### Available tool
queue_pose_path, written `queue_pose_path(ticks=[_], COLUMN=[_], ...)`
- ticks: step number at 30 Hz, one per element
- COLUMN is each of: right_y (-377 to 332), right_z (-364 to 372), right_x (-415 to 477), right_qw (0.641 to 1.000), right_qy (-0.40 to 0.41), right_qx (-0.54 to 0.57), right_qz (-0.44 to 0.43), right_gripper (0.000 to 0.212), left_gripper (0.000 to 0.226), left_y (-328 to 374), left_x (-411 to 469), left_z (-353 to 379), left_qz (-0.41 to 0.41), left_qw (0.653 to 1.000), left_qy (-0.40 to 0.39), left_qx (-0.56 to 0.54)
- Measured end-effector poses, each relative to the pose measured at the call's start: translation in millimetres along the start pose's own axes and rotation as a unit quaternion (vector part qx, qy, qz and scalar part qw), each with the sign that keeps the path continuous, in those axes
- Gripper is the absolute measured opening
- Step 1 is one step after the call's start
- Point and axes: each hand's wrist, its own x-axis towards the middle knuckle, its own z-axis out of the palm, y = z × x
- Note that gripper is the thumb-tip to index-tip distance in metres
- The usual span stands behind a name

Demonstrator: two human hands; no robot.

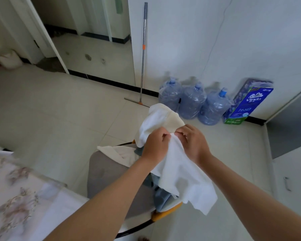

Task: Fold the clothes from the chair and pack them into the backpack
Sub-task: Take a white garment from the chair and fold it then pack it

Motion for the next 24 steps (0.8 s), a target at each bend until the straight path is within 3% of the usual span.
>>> queue_pose_path(ticks=[2, 5, 9, 12, 13, 15, 16, 18, 20, 22, 24], right_y=[-4.8, 1.6, -5.7, -26.2, -32.0, -38.5, -40.3, -40.8, -31.3, -14.0, -0.8], right_z=[-0.7, 4.7, 0.4, -6.7, -7.6, -4.7, -1.3, 6.8, 15.1, 21.6, 22.4], right_x=[5.9, 2.6, 14.4, 37.8, 44.0, 50.6, 50.3, 43.7, 31.4, 16.8, 10.9], right_qw=[0.999, 0.985, 0.988, 0.995, 0.995, 0.996, 0.995, 0.994, 0.989, 0.975, 0.970], right_qy=[-0.039, -0.112, -0.066, 0.014, 0.023, 0.002, -0.018, -0.065, -0.121, -0.173, -0.155], right_qx=[-0.002, -0.069, -0.075, -0.058, -0.043, 0.008, 0.030, 0.045, 0.009, -0.089, -0.139], right_qz=[0.020, 0.108, 0.120, 0.083, 0.083, 0.091, 0.090, 0.081, 0.083, 0.106, 0.126], right_gripper=[0.022, 0.051, 0.017, 0.022, 0.025, 0.030, 0.033, 0.027, 0.030, 0.061, 0.056], left_gripper=[0.016, 0.017, 0.016, 0.007, 0.018, 0.052, 0.059, 0.045, 0.035, 0.045, 0.051], left_y=[11.3, 16.7, 11.0, 5.4, 3.0, -1.7, -1.6, -3.0, -3.3, -3.0, -3.4], left_x=[9.9, 22.2, 29.6, 34.8, 35.5, 34.3, 32.1, 30.4, 35.2, 39.0, 39.7], left_z=[-8.0, -23.1, -41.0, -56.0, -59.9, -58.5, -55.1, -47.4, -49.3, -58.4, -67.6], left_qz=[-0.009, 0.006, 0.044, 0.097, 0.129, 0.158, 0.132, 0.081, 0.050, 0.017, 0.027], left_qw=[1.000, 1.000, 0.996, 0.987, 0.982, 0.981, 0.984, 0.985, 0.991, 0.996, 0.994], left_qy=[-0.010, -0.006, 0.014, 0.101, 0.103, 0.026, -0.029, -0.084, -0.045, -0.012, -0.017], left_qx=[-0.008, 0.017, 0.070, 0.075, 0.091, 0.109, 0.115, 0.127, 0.115, 0.091, 0.103])
